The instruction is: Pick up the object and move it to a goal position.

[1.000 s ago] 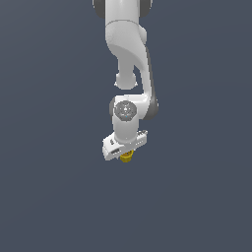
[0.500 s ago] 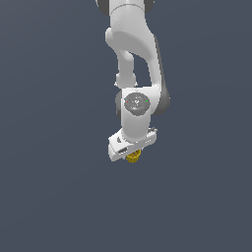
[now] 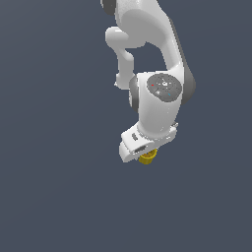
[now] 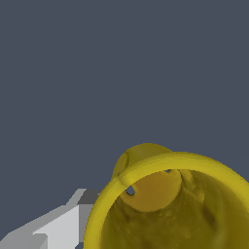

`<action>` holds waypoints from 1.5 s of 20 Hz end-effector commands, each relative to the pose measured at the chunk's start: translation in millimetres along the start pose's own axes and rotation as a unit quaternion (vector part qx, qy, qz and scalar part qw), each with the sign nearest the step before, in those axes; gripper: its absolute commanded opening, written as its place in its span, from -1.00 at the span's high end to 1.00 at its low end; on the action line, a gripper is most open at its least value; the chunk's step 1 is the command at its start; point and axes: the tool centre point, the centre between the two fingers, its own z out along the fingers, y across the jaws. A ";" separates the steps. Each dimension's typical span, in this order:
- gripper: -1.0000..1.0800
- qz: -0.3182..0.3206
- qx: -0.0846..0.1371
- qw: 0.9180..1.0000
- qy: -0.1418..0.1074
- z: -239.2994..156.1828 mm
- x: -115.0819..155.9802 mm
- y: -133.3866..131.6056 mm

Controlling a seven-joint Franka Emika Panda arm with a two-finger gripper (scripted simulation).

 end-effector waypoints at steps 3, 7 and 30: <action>1.00 0.000 0.000 1.000 0.000 -31.0 21.8 -10.1; 1.00 0.000 0.000 1.000 0.000 -52.7 38.0 -17.3; 1.00 0.000 0.000 1.000 0.000 -107.3 81.5 -33.8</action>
